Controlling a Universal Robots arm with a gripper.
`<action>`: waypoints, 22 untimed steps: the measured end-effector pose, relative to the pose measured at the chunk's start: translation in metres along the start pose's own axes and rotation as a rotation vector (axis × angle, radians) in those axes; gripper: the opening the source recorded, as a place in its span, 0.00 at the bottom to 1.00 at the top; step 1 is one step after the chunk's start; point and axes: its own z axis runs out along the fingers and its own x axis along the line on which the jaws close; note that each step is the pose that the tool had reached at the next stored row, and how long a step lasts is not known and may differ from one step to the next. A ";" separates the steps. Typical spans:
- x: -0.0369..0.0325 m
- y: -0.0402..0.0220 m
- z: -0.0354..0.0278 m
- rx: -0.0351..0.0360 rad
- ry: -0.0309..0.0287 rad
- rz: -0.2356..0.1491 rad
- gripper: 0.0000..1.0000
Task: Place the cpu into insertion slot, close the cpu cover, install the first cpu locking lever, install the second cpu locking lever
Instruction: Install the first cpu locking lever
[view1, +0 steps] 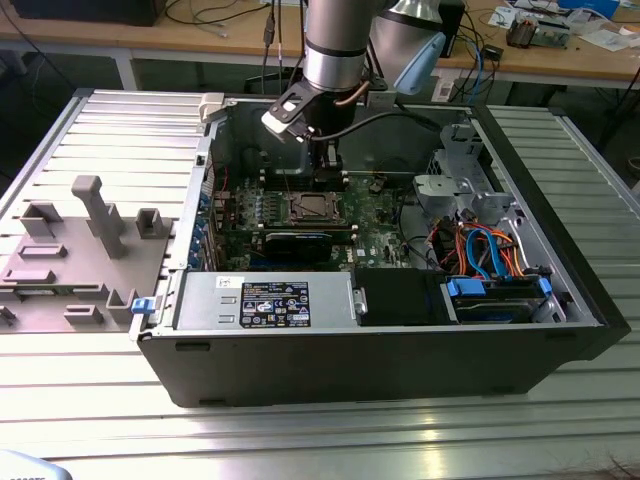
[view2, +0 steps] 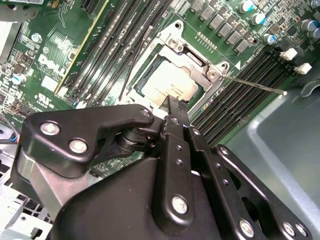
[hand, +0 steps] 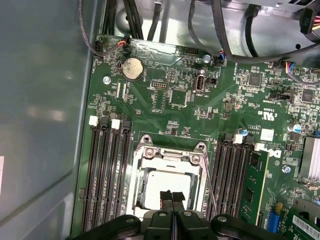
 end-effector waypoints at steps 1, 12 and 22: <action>0.0000 0.0000 0.0000 -0.0002 -0.0002 -0.005 0.11; 0.0000 0.0000 0.0000 -0.0028 -0.0025 -0.061 0.11; 0.0000 0.0000 0.0000 -0.0052 -0.0045 -0.109 0.11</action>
